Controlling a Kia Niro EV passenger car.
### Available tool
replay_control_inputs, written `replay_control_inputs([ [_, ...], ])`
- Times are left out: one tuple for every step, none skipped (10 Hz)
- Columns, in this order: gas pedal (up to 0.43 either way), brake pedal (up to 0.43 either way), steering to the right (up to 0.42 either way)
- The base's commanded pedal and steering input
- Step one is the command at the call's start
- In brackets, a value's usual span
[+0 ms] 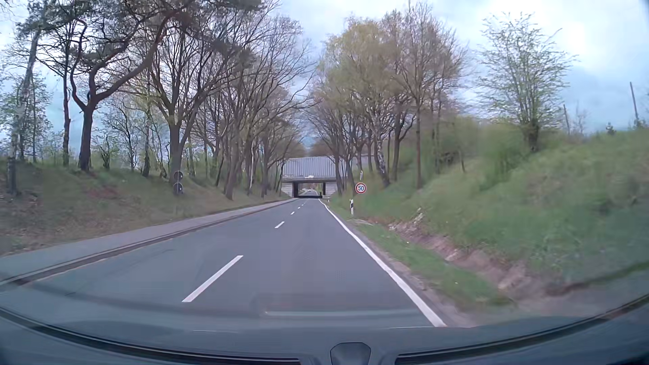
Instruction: Follow the waypoints while adhering to traffic rules and regulations
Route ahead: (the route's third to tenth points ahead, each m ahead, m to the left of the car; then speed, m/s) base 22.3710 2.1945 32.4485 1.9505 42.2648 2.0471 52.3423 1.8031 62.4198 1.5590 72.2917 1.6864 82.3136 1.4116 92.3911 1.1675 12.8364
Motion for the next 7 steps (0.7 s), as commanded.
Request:
replay_control_inputs([
  [0.000, 0.000, -0.005],
  [0.000, 0.000, -0.005],
  [0.000, 0.000, -0.005],
  [0.000, 0.000, -0.005],
  [0.000, 0.000, -0.005],
  [0.000, 0.000, -0.005],
  [0.000, 0.000, -0.005],
])
